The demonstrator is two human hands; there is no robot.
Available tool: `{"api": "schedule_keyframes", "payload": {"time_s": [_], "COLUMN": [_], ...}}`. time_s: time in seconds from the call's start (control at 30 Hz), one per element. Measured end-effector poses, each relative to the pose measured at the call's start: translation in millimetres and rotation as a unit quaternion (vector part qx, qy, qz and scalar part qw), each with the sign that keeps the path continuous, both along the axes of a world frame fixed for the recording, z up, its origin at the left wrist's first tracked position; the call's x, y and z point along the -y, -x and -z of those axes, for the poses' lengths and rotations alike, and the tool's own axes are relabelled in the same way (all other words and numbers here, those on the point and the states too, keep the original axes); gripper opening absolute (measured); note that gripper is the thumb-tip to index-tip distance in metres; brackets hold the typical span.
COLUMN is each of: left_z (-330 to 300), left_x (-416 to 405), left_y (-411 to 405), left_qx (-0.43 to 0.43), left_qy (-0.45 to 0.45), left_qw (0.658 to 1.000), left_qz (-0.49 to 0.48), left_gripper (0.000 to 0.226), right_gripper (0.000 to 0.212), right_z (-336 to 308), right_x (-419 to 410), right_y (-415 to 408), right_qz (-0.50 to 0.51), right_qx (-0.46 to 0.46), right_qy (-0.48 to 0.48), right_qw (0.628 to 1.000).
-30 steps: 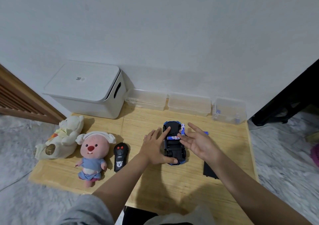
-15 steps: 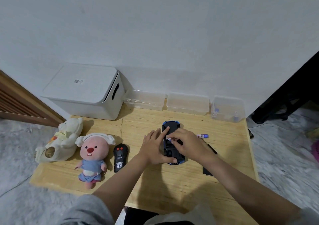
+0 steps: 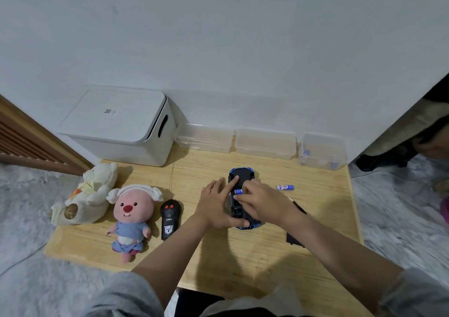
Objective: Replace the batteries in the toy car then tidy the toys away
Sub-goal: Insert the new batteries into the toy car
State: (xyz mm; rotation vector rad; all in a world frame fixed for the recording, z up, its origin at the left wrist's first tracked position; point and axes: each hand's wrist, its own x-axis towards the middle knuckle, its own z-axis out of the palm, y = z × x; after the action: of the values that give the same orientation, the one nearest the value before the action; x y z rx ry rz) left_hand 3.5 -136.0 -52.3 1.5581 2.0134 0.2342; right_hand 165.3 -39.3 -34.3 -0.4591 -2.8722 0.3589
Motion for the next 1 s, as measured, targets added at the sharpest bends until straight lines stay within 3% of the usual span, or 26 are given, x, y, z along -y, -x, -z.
{"api": "schedule_keyframes", "payload": {"time_s": [0.23,0.33,0.43,0.5,0.6,0.7,0.8,0.87,1.0], "left_z": [-1,1,3,3,3,3,2,2,3], "left_x": [2,1,0,0,1,1,1,1,1], "left_y": [0,-1,0,1,2,1,1,1,1], "left_qx": [-0.001,0.001,0.011,0.013,0.015,0.016,0.017,0.015,0.011], "left_qy": [0.001,-0.004,-0.005,-0.008,-0.013,-0.010,-0.008,-0.008,-0.010], "left_qw": [1.000,1.000,1.000,1.000,1.000,1.000,1.000,1.000,1.000], "left_qz": [-0.001,-0.001,-0.004,-0.003,0.000,0.000,0.000,0.001,0.005], "left_gripper": [0.121,0.122,0.124,0.124,0.123,0.124,0.124,0.125,0.124], "right_gripper": [0.025,0.021,0.023,0.033,0.041,0.033,0.025,0.022,0.020], "right_z": [1,-10,-6,0,13,22,18,7,-22], "right_x": [3,2,-19,-37,-55,-61,-60,-48,-5], "right_y": [-4,-4,-20,-38,-57,-57,-51,-43,-24], "right_qz": [0.028,0.092,0.214,0.275,0.274,0.255,0.269,0.294,0.350], "right_qx": [-0.020,-0.052,-0.089,-0.006,0.146,0.168,0.117,0.013,-0.228], "right_qy": [0.066,0.165,0.162,0.123,0.069,0.061,0.059,0.106,0.351], "right_qw": [0.997,0.981,0.959,0.954,0.948,0.950,0.954,0.950,0.838]}}
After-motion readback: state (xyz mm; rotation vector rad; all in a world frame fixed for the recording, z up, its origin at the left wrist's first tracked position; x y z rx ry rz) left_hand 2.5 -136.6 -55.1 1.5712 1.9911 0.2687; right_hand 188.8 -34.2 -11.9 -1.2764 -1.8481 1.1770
